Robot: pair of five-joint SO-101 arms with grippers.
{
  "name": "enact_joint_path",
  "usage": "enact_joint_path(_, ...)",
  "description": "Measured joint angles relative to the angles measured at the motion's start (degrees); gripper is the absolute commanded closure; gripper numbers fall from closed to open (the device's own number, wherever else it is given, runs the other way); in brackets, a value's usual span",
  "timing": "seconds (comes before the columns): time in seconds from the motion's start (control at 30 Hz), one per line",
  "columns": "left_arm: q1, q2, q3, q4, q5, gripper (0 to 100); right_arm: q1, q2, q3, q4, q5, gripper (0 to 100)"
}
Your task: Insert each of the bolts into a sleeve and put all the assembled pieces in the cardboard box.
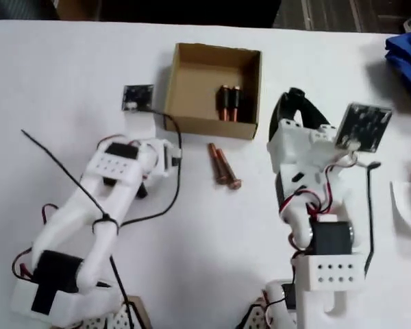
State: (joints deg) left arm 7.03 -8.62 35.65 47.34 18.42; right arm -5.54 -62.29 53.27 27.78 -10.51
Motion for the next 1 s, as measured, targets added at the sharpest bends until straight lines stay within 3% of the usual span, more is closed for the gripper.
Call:
enact_joint_path(0.27, 10.8, 10.9, -23.2, 23.0, -1.3, 77, 4.0, -1.1, 12.5, -14.9, 1.8, 97.8)
enact_joint_path(0.4, 14.6, 23.3, -32.7, 29.8, -15.5, 77, 8.6, -1.1, 17.7, -21.7, 1.8, 97.8)
enact_joint_path(0.63, 14.9, 34.8, -49.6, 38.6, -53.8, 77, 15.3, -1.1, 27.6, -33.2, 1.8, 97.8)
enact_joint_path(1.0, 14.9, 47.1, -69.1, 41.4, -69.3, 77, 20.0, -1.1, 33.5, -41.7, 1.8, 97.8)
